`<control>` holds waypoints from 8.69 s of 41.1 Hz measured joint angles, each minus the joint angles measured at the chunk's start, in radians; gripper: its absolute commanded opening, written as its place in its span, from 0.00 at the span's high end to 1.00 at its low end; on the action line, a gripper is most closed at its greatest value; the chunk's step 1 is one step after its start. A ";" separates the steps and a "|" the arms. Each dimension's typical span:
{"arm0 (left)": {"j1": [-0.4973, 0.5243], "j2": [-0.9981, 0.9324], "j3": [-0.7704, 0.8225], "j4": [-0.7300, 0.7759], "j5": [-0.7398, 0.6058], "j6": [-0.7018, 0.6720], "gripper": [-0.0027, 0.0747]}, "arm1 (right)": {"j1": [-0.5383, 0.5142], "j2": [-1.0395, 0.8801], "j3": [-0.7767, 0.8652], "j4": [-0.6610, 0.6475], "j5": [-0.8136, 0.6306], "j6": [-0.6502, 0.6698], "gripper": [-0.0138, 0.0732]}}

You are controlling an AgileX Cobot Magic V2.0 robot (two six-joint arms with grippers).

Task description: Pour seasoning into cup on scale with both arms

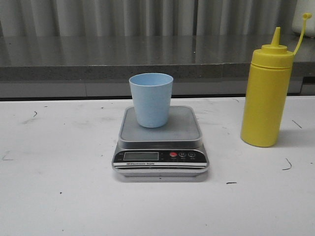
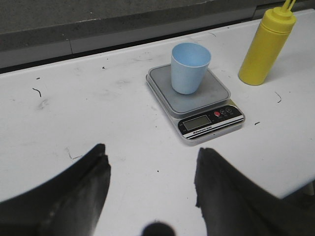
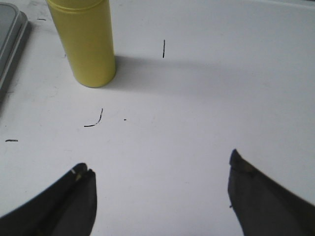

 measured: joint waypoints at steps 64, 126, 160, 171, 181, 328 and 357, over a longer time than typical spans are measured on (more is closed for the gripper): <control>0.003 0.000 0.002 0.000 0.000 0.000 0.46 | 0.219 0.685 0.300 0.140 -1.297 -0.021 0.09; 0.003 0.000 0.002 0.000 0.000 0.000 0.46 | 0.209 1.232 -0.033 0.252 -1.584 -0.001 0.45; 0.003 0.000 0.002 0.000 0.000 0.000 0.46 | 0.320 0.823 -0.480 -0.391 -0.251 -0.423 0.45; 0.003 0.000 0.002 0.000 0.000 0.000 0.46 | 0.434 0.919 -0.567 -0.729 -0.087 -0.426 0.45; 0.003 0.000 0.002 0.000 0.000 0.000 0.46 | 0.483 0.985 -0.576 -0.911 -0.051 -0.418 0.45; 0.003 0.000 0.002 0.000 0.000 0.000 0.46 | -0.081 1.399 -0.116 -0.423 -1.839 0.088 0.09; 0.003 0.000 0.002 0.000 0.000 0.000 0.46 | -0.053 1.010 0.173 -0.264 -1.496 0.205 0.09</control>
